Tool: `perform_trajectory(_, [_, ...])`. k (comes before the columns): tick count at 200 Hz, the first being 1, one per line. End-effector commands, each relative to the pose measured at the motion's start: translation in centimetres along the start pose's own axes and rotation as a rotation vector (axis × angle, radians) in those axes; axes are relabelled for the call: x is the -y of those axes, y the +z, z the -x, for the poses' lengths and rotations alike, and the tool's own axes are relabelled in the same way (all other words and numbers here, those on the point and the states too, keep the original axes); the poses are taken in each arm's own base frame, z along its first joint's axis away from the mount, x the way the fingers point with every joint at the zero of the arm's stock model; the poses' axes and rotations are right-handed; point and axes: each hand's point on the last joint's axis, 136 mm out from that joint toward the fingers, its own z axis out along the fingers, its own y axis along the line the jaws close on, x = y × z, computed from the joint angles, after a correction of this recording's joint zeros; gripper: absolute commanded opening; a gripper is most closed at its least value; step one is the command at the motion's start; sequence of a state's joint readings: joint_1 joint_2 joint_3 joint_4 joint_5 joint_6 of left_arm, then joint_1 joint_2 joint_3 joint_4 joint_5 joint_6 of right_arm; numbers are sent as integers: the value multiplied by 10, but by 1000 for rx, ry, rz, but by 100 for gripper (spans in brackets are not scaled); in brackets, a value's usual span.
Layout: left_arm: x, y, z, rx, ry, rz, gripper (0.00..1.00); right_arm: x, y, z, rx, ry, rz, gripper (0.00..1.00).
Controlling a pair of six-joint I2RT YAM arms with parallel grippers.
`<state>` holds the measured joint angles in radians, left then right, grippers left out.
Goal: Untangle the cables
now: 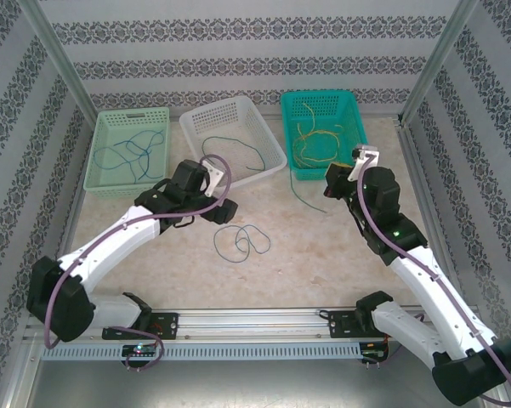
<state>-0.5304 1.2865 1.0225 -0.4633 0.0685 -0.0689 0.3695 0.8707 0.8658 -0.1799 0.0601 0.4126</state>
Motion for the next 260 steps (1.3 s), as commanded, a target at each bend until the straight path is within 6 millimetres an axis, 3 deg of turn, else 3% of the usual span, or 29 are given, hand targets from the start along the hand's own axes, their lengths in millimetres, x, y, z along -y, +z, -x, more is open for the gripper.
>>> perform_trajectory(1, [-28, 0, -14, -33, -75, 171, 100, -20, 1, 15, 17, -9, 75, 0])
perform_trajectory(18, [-34, 0, -21, -68, -88, 207, 100, -29, 4, 17, -5, -24, 108, 0])
perform_trajectory(34, [-40, -6, -15, -39, -118, 238, 100, -37, 6, 20, -18, -42, 130, 0])
perform_trajectory(85, [-22, -43, 57, 307, -314, -7, 100, -47, 13, 26, -11, -49, 161, 0])
perform_trajectory(143, [2, -60, 111, 420, -520, -422, 100, -53, 25, 25, -29, -79, 158, 0])
perform_trajectory(178, [15, -68, 130, 456, -571, -564, 100, -62, 33, 23, -46, -119, 169, 0])
perform_trajectory(210, [25, -63, 137, 437, -617, -673, 94, -74, 40, 24, -44, -154, 177, 0])
perform_trajectory(260, [60, -64, 138, 396, -500, -701, 90, -83, 49, 30, -24, -155, 150, 0])
